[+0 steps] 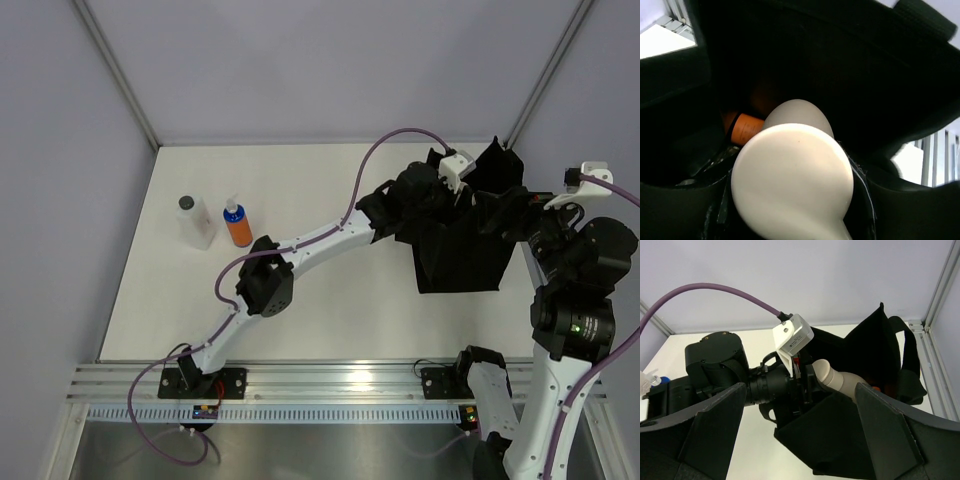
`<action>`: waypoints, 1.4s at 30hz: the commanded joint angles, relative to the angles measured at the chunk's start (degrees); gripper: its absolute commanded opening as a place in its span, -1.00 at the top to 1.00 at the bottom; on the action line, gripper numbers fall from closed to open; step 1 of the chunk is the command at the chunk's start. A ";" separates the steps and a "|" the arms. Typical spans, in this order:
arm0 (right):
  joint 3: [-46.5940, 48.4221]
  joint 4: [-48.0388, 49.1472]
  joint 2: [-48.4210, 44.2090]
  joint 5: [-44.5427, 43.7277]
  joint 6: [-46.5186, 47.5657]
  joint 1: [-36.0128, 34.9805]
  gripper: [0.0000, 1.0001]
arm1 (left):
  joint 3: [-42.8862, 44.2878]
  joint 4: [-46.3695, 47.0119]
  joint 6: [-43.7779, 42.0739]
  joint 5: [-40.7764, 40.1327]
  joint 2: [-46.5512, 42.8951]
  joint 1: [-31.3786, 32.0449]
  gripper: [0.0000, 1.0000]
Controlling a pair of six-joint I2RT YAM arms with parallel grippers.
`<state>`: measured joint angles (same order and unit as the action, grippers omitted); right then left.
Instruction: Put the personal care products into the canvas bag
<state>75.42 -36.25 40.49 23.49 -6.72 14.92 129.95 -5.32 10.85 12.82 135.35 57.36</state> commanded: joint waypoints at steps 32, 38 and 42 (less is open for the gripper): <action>0.08 1.19 -0.15 7.53 1.27 2.66 -0.99 | 2.42 4.02 1.55 -2.27 -10.53 -2.61 -0.97; 4.82 -5.40 2.57 14.47 6.28 2.66 -0.99 | -7.57 -1.97 -7.05 -7.00 -25.09 -4.36 -0.98; 5.01 -7.87 2.93 20.71 11.55 2.66 -0.99 | -21.38 -3.38 -8.74 -11.40 -38.12 -6.64 -0.98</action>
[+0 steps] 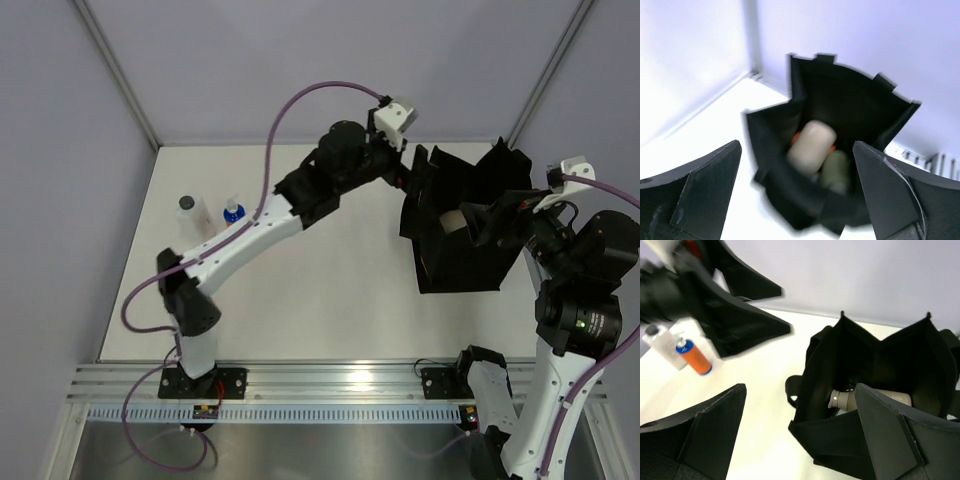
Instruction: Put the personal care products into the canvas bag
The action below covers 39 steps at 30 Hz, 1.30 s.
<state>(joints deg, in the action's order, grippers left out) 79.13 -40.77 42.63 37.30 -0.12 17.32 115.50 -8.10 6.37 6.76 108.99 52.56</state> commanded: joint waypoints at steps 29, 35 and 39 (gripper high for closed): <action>13.85 17.95 54.47 -9.27 13.04 -53.18 -0.99 | -53.80 -17.39 14.72 -31.81 -71.10 -6.24 -0.98; 37.33 15.92 76.51 -17.50 12.17 -59.32 -0.99 | -52.57 -19.93 16.92 -32.60 -71.11 -6.15 -0.98; 51.28 12.56 88.92 -18.67 7.34 -62.93 -0.99 | -53.98 -20.38 18.59 -32.96 -72.60 -6.15 -0.98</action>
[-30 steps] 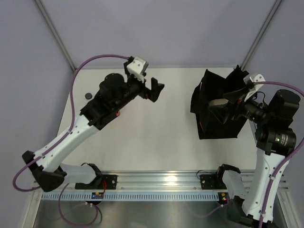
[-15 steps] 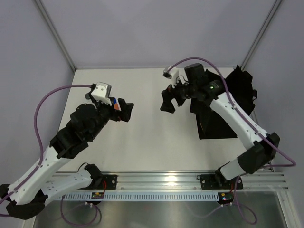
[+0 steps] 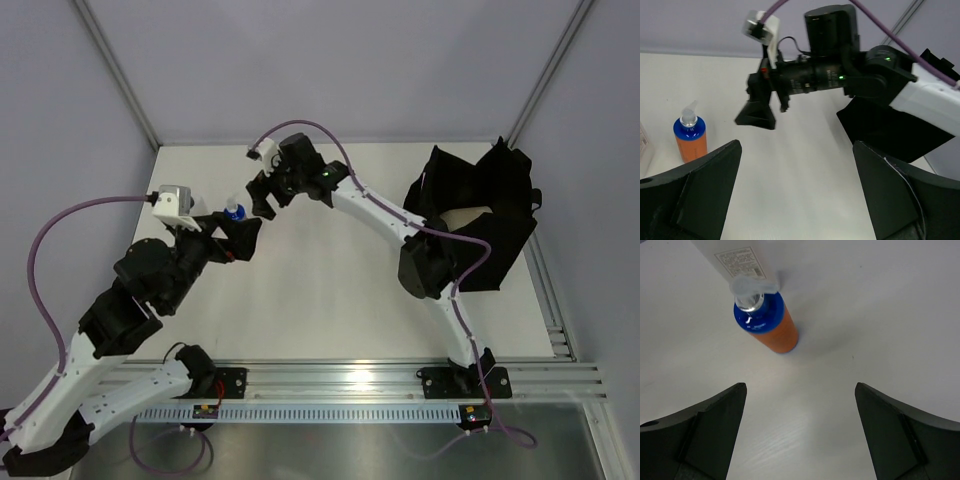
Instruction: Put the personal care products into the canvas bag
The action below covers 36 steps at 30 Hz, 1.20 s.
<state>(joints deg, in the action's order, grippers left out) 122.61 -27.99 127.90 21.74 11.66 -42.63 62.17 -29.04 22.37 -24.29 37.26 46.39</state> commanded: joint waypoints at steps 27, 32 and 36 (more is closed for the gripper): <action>11.16 16.47 18.18 -13.04 -16.32 -10.10 -0.77 | -7.50 -0.76 6.98 -1.81 -7.19 0.01 -0.98; 10.37 20.43 18.70 -14.35 -15.62 -10.98 -0.75 | -7.51 -2.16 7.34 -1.63 -7.99 0.01 -0.98; 13.00 20.08 20.98 -16.11 -15.79 -10.98 -0.63 | -7.59 -3.22 8.04 -1.90 -8.78 0.01 -0.98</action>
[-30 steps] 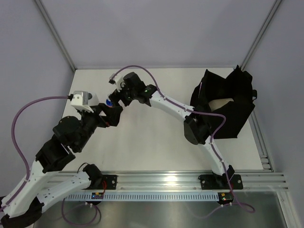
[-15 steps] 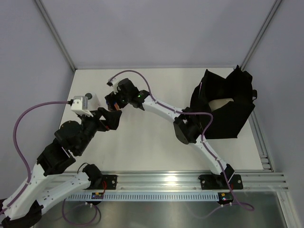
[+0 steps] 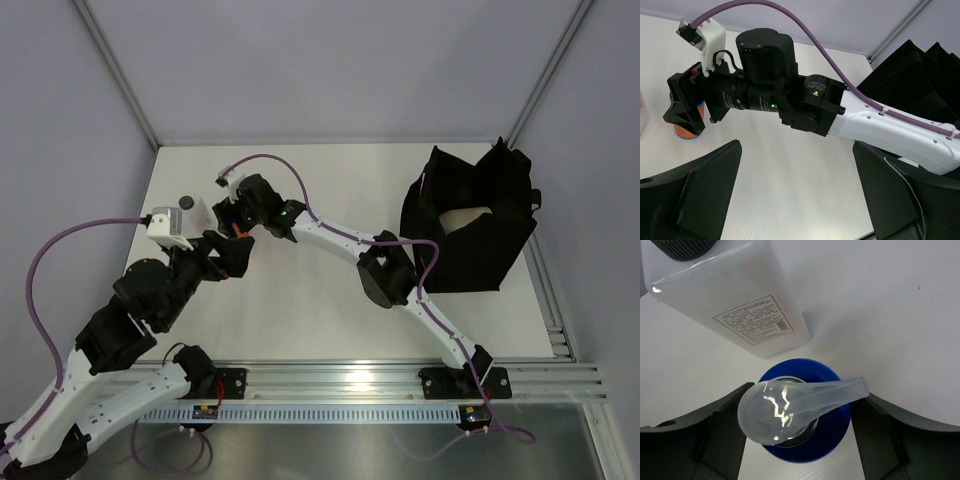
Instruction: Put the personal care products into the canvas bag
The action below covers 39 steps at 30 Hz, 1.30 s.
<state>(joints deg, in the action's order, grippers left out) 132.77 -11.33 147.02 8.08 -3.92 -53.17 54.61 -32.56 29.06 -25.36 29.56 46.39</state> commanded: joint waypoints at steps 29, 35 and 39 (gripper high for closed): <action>-20.16 -28.40 -60.34 24.62 20.19 27.04 1.00 | -3.63 8.47 -20.09 19.91 2.86 0.01 -0.98; -24.31 -32.69 -72.13 29.71 18.42 51.09 1.00 | -5.03 11.28 -23.52 20.27 10.16 -0.07 -0.98; -23.96 -37.79 -75.30 30.95 20.35 60.71 1.00 | -6.44 12.78 -26.07 20.62 13.32 -0.07 -0.98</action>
<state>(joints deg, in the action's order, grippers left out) 109.51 -46.17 71.11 35.86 15.27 2.76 49.01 -24.08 6.70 -6.55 41.93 46.39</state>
